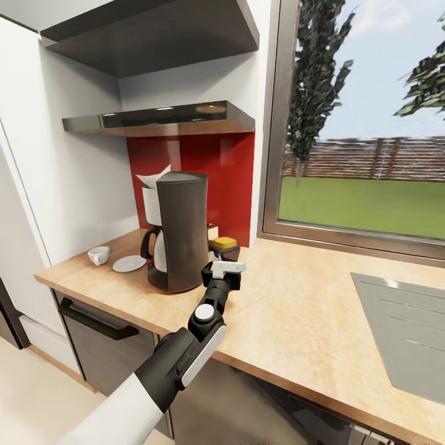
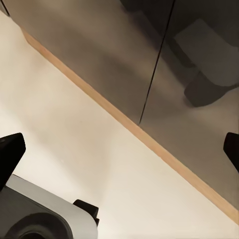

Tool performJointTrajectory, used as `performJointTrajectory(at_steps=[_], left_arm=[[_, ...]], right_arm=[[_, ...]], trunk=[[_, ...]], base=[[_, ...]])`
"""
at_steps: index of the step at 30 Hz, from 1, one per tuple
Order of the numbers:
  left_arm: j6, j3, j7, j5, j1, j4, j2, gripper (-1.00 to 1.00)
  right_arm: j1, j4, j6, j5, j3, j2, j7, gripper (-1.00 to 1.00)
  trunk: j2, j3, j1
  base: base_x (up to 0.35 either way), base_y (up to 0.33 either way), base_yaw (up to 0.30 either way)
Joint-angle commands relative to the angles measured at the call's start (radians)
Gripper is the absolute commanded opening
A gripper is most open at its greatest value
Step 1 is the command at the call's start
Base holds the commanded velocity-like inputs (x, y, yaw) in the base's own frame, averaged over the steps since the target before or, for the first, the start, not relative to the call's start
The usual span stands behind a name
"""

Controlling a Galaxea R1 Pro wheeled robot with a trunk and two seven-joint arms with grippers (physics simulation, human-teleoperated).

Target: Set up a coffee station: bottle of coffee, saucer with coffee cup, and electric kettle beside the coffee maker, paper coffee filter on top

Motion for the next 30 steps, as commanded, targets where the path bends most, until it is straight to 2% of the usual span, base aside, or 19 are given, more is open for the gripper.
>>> performJointTrajectory(at_steps=[1, 10, 15, 20, 24, 30], left_arm=[[0.004, -0.002, 0.007, 0.004, -0.001, -0.002, 0.0, -1.0], [0.005, -0.002, 0.007, 0.004, -0.001, -0.004, 0.0, -1.0], [0.005, -0.002, 0.007, 0.004, -0.001, -0.005, 0.0, -1.0], [0.005, -0.002, 0.007, 0.004, -0.001, -0.006, 0.0, -1.0], [0.005, -0.002, 0.008, 0.004, -0.001, -0.006, 0.0, -1.0], [0.004, -0.002, 0.009, 0.004, -0.001, -0.006, 0.0, -1.0]], right_arm=[[0.0, 0.001, -0.003, -0.011, 0.007, 0.0, 0.005, 1.0], [0.0, 0.001, -0.003, -0.011, 0.007, 0.0, 0.005, 1.0], [0.0, 0.001, -0.003, -0.011, 0.007, 0.0, 0.005, 1.0], [0.0, 0.0, -0.003, -0.011, 0.007, 0.0, 0.005, 1.0], [0.0, 0.001, -0.003, -0.011, 0.007, 0.0, 0.005, 1.0], [0.0, 0.001, -0.003, -0.011, 0.007, 0.0, 0.005, 1.0]], trunk=[[-0.001, -0.001, 0.0], [-0.022, -0.01, 0.012], [-0.057, -0.026, 0.031], [-0.057, -0.026, 0.031], [-0.085, -0.038, 0.046], [-0.092, -0.042, 0.05]], base=[[0.0, 0.0, 0.0], [0.0, 0.0, 0.0], [0.0, 0.0, 0.0], [0.0, 0.0, 0.0], [0.0, 0.0, 0.0], [0.0, 0.0, 0.0]])
